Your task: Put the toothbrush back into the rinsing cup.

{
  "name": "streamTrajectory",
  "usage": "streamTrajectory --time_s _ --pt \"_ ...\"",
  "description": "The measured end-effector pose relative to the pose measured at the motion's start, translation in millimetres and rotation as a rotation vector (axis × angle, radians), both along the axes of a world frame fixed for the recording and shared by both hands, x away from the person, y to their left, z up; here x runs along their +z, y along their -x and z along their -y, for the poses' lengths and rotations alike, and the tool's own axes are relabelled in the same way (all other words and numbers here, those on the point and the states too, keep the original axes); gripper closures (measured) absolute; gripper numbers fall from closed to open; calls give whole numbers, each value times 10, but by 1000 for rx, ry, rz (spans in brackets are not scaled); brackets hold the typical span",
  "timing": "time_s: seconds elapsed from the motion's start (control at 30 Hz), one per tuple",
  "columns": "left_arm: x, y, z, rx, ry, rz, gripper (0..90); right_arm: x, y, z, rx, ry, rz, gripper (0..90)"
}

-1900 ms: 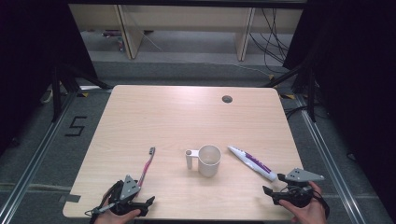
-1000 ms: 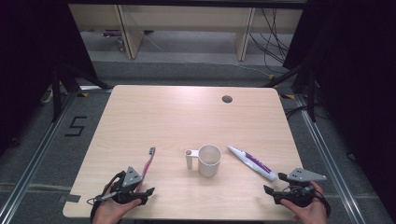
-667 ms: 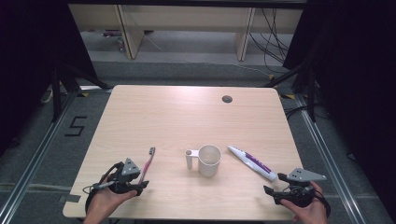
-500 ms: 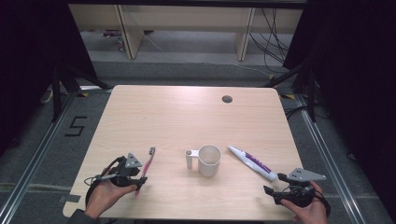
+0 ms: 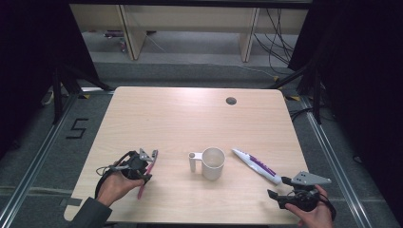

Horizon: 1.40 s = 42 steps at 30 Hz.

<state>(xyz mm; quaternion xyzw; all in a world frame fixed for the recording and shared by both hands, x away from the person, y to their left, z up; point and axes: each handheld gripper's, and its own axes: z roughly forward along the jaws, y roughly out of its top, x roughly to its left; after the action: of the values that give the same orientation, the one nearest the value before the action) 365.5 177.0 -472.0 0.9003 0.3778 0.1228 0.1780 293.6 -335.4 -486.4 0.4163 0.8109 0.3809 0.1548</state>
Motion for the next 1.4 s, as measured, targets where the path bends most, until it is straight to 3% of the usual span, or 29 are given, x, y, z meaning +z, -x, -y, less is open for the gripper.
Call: streamTrajectory --time_s 0.03,0.07,0.13,0.2,0.23,0.33,0.53,0.57,0.6,0.67,0.7,0.77,0.9,0.93,1.03,1.13,1.23,1.37,1.4 --pt "1 -12 6 6 -2 -5 681 4 19 -13 -11 -9 -24 232" --pt "2 -26 6 3 -6 -13 681 4 18 -10 0 -1 -4 233" --pt "2 -45 13 9 -16 -23 680 5 18 -12 4 -2 -7 233" --pt "3 -78 11 13 -26 -28 675 0 25 -22 -6 -17 -34 233" --pt "-16 -105 12 19 -22 -32 674 -5 6 -10 5 -2 -5 233" --pt "-32 -140 13 15 -38 -60 677 1 -1 -2 17 9 6 233" --pt "-66 -202 54 16 -48 -71 685 -7 10 -17 5 -5 -8 235" --pt "-66 -216 58 14 -53 -78 685 -8 19 -24 -7 -10 -29 235" --pt "-68 -223 58 12 -56 -77 688 -19 2 -11 11 5 -9 235" --pt "-75 -239 68 15 -65 -82 697 -5 31 -33 -4 -9 -30 239" --pt "-69 -250 73 17 -69 -93 703 -5 18 -24 11 -4 -8 239" --pt "-68 -270 94 16 -71 -89 719 -7 14 -16 18 -4 -20 238" --pt "-76 -321 147 -1 -108 -102 775 -17 18 -17 17 -10 -23 239" --pt "-83 -331 165 6 -111 -110 775 -12 11 -2 27 8 2 239" --pt "-101 -359 190 -8 -129 -126 797 -7 17 -1 29 8 11 239" --pt "-91 -391 209 -39 -155 -146 799 -17 11 -3 30 4 4 240" --pt "-88 -425 218 -46 -158 -169 801 -14 22 -22 21 -7 -14 240" --pt "-82 -459 224 -60 -174 -184 803 -17 11 -10 32 6 1 242" --pt "-85 -464 225 -64 -174 -185 805 -18 20 -22 24 -8 -16 242"
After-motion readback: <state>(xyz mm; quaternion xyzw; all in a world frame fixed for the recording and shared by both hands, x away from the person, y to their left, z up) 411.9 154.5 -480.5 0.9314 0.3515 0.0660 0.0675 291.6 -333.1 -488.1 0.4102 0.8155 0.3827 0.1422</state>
